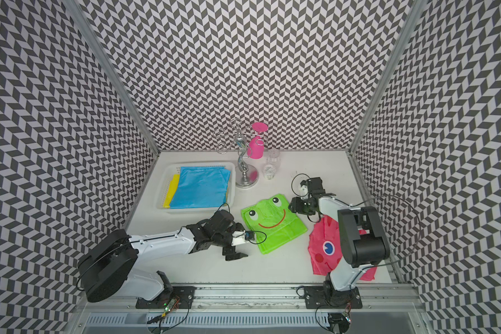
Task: Put the folded raincoat in the basket
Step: Move the raincoat to the center of the board, then pick up the raincoat from the center of the board.
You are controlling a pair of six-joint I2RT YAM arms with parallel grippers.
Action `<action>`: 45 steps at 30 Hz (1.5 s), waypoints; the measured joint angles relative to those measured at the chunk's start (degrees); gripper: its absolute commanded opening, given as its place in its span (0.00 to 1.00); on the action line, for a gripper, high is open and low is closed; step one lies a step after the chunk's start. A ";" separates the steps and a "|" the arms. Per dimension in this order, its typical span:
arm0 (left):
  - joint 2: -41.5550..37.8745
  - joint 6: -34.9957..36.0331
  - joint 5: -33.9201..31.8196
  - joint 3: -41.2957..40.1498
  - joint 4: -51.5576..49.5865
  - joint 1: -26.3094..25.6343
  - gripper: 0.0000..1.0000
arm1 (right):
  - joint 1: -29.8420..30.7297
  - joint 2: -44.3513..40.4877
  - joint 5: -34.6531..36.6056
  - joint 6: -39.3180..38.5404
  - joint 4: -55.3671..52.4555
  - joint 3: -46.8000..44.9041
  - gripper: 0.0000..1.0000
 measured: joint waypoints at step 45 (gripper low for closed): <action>-8.50 7.04 11.13 34.86 -42.95 20.98 0.98 | 29.86 -20.09 -1.07 -9.01 -8.13 -0.57 0.00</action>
